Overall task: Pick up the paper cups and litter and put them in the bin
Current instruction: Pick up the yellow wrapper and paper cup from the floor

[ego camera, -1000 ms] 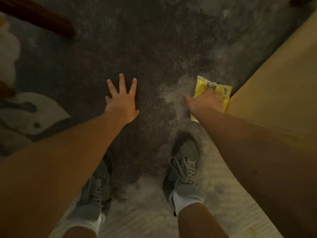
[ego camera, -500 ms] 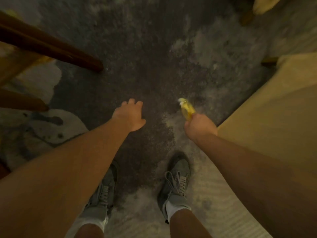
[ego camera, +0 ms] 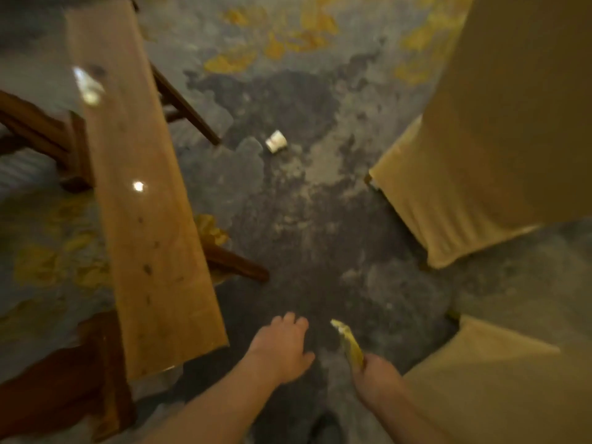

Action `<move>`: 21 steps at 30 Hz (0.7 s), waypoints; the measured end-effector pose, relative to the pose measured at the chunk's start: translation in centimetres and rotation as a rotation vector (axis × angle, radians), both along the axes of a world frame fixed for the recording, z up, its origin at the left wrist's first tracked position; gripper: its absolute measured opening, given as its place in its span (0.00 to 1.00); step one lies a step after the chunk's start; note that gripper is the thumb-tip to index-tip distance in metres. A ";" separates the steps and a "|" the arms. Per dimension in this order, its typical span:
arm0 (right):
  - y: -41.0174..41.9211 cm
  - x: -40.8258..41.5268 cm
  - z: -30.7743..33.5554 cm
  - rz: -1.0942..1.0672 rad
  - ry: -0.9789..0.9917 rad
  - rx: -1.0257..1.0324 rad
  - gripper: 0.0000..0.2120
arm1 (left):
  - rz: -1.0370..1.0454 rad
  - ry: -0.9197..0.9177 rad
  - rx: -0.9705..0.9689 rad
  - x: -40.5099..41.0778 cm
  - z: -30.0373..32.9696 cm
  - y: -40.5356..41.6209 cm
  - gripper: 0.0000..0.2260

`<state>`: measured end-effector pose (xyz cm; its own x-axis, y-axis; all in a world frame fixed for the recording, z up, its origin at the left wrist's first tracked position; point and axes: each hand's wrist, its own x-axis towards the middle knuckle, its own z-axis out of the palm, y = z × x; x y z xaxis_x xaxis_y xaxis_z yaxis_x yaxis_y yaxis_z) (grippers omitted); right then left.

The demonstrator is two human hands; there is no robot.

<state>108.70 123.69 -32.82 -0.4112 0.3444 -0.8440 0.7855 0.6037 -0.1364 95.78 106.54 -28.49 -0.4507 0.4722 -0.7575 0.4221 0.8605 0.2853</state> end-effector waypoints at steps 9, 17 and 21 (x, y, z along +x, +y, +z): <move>3.5 -14.4 10.7 0.146 0.138 0.079 0.14 | 0.302 0.141 0.164 -12.4 5.8 2.5 0.25; 8.9 -37.2 12.0 0.310 0.283 0.141 0.10 | 0.490 0.146 0.170 -32.6 3.5 5.0 0.23; 10.5 -47.6 11.4 0.332 0.338 0.170 0.10 | 0.628 0.147 0.164 -41.0 2.9 5.1 0.23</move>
<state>61.13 134.24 -21.45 -0.7626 0.2697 -0.5880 0.4764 0.8490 -0.2284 54.81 111.60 -25.64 -0.7710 0.1900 -0.6078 -0.1010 0.9059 0.4113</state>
